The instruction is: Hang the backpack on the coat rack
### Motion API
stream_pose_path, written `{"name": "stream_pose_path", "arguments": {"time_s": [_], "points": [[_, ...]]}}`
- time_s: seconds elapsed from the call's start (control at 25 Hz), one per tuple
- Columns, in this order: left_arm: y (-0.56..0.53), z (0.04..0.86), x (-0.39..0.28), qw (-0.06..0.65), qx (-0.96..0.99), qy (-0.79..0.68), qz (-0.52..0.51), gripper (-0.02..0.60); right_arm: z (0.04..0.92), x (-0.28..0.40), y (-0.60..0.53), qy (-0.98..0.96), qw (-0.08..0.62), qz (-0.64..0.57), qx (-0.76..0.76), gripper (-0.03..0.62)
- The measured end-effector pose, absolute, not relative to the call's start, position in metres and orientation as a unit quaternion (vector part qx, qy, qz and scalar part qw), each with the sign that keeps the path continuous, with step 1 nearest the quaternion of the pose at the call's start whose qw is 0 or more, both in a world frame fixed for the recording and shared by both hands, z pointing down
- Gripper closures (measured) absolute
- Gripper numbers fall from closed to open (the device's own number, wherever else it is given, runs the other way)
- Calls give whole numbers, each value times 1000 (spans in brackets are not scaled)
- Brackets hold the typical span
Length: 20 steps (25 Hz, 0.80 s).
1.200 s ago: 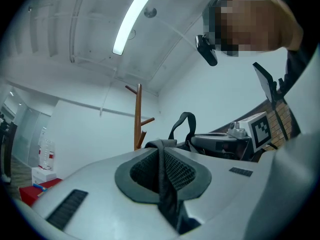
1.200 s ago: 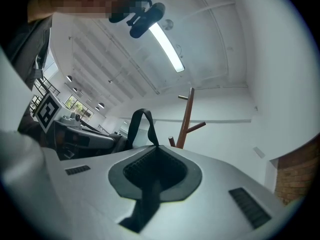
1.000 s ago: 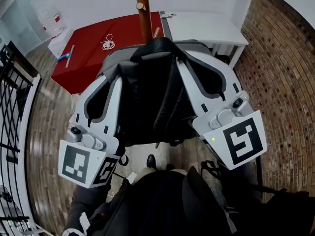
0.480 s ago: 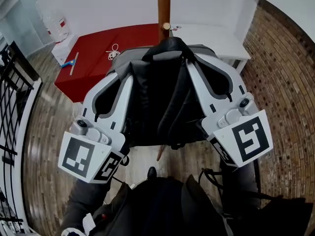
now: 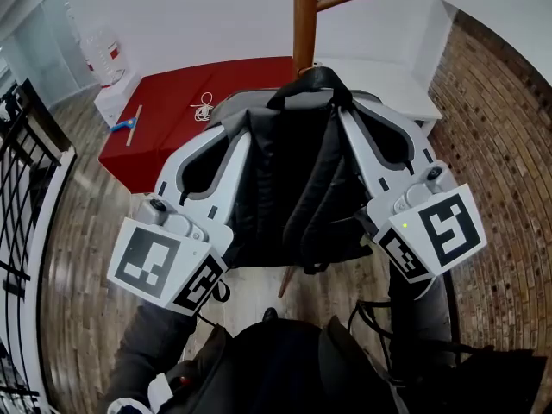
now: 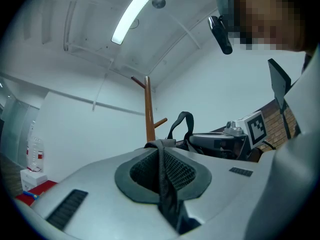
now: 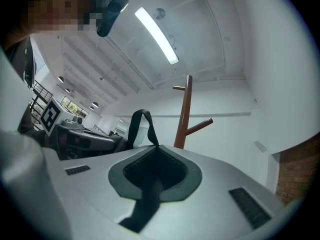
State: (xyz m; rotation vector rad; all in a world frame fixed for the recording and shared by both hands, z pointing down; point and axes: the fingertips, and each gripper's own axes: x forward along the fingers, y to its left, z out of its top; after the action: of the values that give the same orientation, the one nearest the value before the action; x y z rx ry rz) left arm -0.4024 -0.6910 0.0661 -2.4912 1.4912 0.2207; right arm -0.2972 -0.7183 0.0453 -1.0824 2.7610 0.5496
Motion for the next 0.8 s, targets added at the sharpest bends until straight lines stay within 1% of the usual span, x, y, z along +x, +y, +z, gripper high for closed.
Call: {"name": "stream_pose_path", "arguments": {"time_s": [0.8], "points": [[-739,74,-404,96,-870,480,60,538,53,-297,-760,917,42,142,-370,576]]}}
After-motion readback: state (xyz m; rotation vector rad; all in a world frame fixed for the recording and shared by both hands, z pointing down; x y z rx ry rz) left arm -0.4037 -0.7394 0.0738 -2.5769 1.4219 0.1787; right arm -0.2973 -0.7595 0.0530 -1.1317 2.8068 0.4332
